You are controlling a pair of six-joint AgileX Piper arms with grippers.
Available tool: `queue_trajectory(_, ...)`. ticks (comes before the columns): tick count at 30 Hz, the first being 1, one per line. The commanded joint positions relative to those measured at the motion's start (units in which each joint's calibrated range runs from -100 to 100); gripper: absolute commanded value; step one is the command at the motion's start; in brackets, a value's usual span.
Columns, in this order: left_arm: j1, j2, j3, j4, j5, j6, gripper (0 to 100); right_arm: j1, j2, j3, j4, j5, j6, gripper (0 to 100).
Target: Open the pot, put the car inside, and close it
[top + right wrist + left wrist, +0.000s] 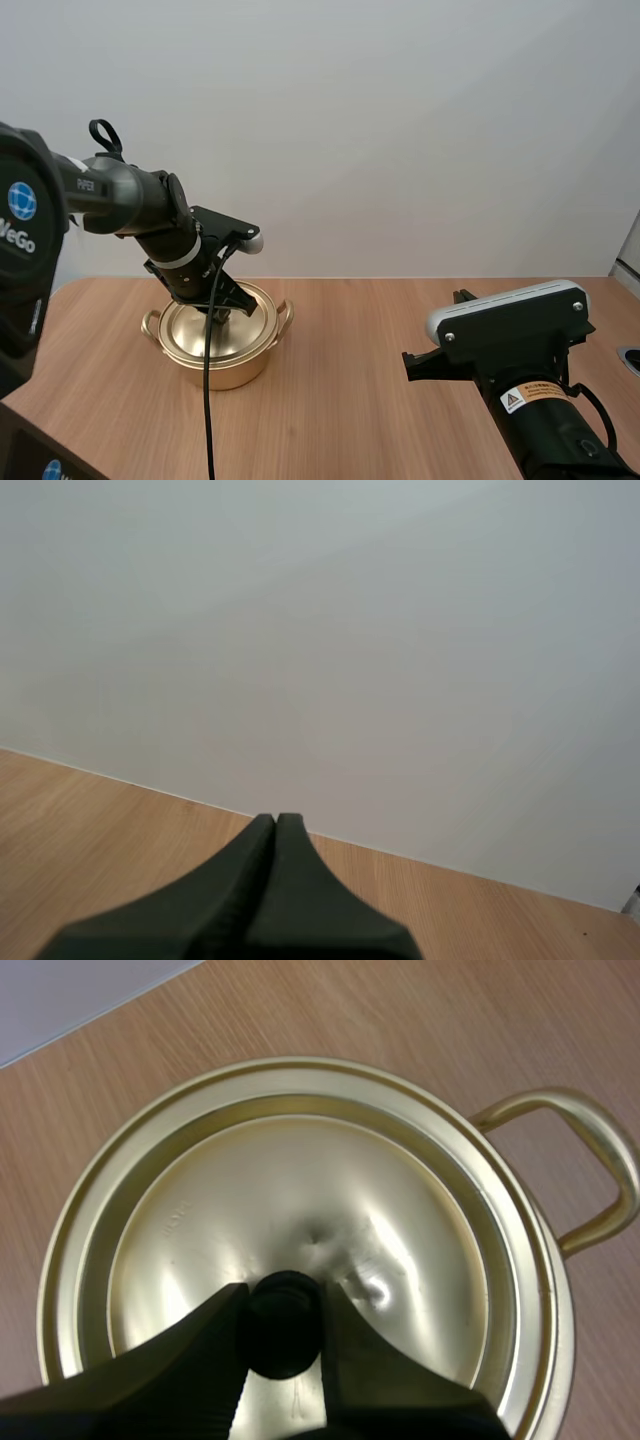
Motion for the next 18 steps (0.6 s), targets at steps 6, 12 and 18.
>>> queue_trajectory(6,0.0,0.1,0.1,0.1,0.2,0.0,23,0.0,0.0,0.0,0.0,-0.1,0.0,0)
queue_trajectory(12,0.0,0.1,0.1,0.1,0.8,0.0,73,0.0,0.0,0.0,0.0,-0.1,0.0,0)
queue_trajectory(18,0.0,0.1,0.1,0.1,0.5,0.0,85,0.0,0.0,0.0,0.0,-0.1,0.0,0)
